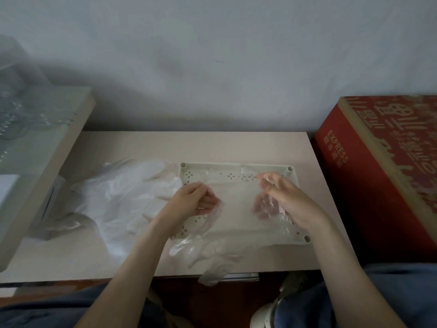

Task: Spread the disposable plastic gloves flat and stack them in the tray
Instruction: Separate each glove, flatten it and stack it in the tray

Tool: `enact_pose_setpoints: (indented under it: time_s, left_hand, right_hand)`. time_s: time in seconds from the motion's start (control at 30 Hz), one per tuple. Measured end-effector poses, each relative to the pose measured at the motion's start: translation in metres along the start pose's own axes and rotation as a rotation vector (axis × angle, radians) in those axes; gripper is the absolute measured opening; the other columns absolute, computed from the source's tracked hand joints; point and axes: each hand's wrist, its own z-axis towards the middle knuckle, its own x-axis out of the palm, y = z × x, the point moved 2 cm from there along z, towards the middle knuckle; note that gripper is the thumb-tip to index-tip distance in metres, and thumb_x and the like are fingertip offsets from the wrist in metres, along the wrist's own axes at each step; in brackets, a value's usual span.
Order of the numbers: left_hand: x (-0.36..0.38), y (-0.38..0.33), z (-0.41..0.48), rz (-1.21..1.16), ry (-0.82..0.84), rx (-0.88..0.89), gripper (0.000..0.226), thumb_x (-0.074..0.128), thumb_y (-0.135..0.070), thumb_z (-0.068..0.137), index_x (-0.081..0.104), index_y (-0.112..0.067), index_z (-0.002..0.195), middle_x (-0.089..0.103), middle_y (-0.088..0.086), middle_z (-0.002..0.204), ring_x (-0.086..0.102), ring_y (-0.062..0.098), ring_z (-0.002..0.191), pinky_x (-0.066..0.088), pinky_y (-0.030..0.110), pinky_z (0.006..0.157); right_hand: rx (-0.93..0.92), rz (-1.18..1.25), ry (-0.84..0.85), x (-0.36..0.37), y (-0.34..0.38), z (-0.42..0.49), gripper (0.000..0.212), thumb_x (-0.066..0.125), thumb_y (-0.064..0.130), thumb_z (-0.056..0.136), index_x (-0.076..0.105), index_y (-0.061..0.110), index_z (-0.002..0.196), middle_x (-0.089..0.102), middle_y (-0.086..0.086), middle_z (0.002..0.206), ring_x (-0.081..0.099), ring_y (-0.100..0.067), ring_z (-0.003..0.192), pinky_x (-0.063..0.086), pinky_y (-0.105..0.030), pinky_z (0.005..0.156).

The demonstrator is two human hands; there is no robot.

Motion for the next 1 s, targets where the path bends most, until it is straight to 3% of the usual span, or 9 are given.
enact_pose_setpoints:
  time_s: [0.07, 0.13, 0.23, 0.37, 0.5, 0.57, 0.7, 0.83, 1.0]
  left_hand:
    - [0.001, 0.000, 0.002, 0.008, -0.009, 0.000, 0.026, 0.040, -0.017, 0.100, 0.060, -0.009, 0.085, 0.074, 0.012, 0.089, 0.068, 0.020, 0.079, 0.054, 0.022, 0.067]
    - [0.002, 0.002, 0.003, 0.061, 0.025, -0.014, 0.028, 0.041, -0.025, 0.100, 0.061, -0.009, 0.088, 0.074, 0.011, 0.086, 0.068, 0.023, 0.081, 0.055, 0.025, 0.072]
    - [0.004, 0.007, 0.001, 0.355, 0.194, -0.044, 0.041, 0.048, -0.050, 0.093, 0.064, -0.012, 0.099, 0.075, 0.002, 0.087, 0.068, 0.018, 0.084, 0.051, 0.028, 0.082]
    - [0.000, 0.011, -0.001, 0.489, 0.310, -0.058, 0.027, 0.066, -0.043, 0.085, 0.064, -0.017, 0.078, 0.063, -0.009, 0.068, 0.056, 0.002, 0.063, 0.044, 0.019, 0.070]
    - [-0.011, 0.010, 0.003, 0.388, 0.228, -0.034, 0.019, 0.071, -0.025, 0.084, 0.061, -0.017, 0.071, 0.062, -0.006, 0.067, 0.057, 0.007, 0.063, 0.045, 0.023, 0.068]
    - [-0.014, 0.010, 0.006, 0.356, 0.144, -0.016, 0.013, 0.071, -0.018, 0.084, 0.061, -0.013, 0.077, 0.063, 0.000, 0.071, 0.058, 0.013, 0.067, 0.047, 0.026, 0.069]
    - [-0.013, 0.012, 0.011, 0.216, -0.058, -0.010, 0.009, 0.066, -0.012, 0.087, 0.059, -0.006, 0.084, 0.065, 0.003, 0.074, 0.060, 0.009, 0.060, 0.049, 0.018, 0.057]
    - [-0.010, 0.015, 0.011, 0.074, -0.116, -0.048, 0.009, 0.059, -0.009, 0.092, 0.056, -0.001, 0.089, 0.064, 0.004, 0.073, 0.060, 0.005, 0.050, 0.050, 0.016, 0.050]
    - [-0.006, 0.018, 0.014, 0.019, -0.144, -0.103, 0.012, 0.057, -0.012, 0.094, 0.056, -0.004, 0.085, 0.067, 0.008, 0.078, 0.062, 0.015, 0.058, 0.056, 0.024, 0.053]
  right_hand:
    - [0.017, 0.052, 0.048, 0.000, 0.001, -0.001, 0.043, 0.062, 0.041, 0.087, 0.053, 0.018, 0.123, 0.072, -0.011, 0.084, 0.064, -0.029, 0.079, 0.049, -0.046, 0.076]
    - [0.017, 0.013, 0.050, 0.002, 0.001, -0.002, 0.022, 0.062, 0.018, 0.091, 0.060, 0.009, 0.111, 0.071, -0.013, 0.077, 0.066, -0.033, 0.073, 0.051, -0.041, 0.069]
    - [0.020, 0.034, -0.033, 0.000, -0.006, 0.002, 0.006, 0.056, 0.006, 0.093, 0.062, 0.004, 0.095, 0.066, -0.011, 0.067, 0.063, -0.031, 0.066, 0.049, -0.040, 0.063]
    - [0.019, 0.124, -0.171, -0.006, -0.008, 0.004, 0.010, 0.052, 0.006, 0.096, 0.059, -0.001, 0.096, 0.059, -0.012, 0.068, 0.058, -0.023, 0.052, 0.051, -0.032, 0.047]
    - [-0.005, 0.062, -0.315, -0.010, -0.014, 0.009, 0.014, 0.051, 0.011, 0.096, 0.055, 0.001, 0.087, 0.058, -0.014, 0.065, 0.045, -0.019, 0.033, 0.035, -0.022, 0.034]
    - [-0.017, 0.072, -0.383, -0.010, -0.018, 0.011, 0.015, 0.051, 0.013, 0.096, 0.055, 0.004, 0.085, 0.059, -0.013, 0.064, 0.041, -0.018, 0.032, 0.030, -0.021, 0.033]
    - [-0.023, 0.173, -0.506, -0.009, -0.023, 0.013, 0.018, 0.051, 0.016, 0.096, 0.053, 0.008, 0.080, 0.058, -0.007, 0.060, 0.037, -0.017, 0.033, 0.026, -0.020, 0.034]
    - [0.031, 0.197, -0.551, -0.011, -0.033, 0.016, 0.017, 0.050, 0.016, 0.094, 0.055, 0.009, 0.079, 0.057, -0.007, 0.058, 0.037, -0.016, 0.032, 0.027, -0.018, 0.035]
    - [0.105, 0.140, -0.538, -0.008, -0.043, 0.016, 0.020, 0.051, 0.015, 0.093, 0.057, 0.008, 0.076, 0.060, -0.006, 0.057, 0.047, -0.016, 0.039, 0.036, -0.019, 0.037]
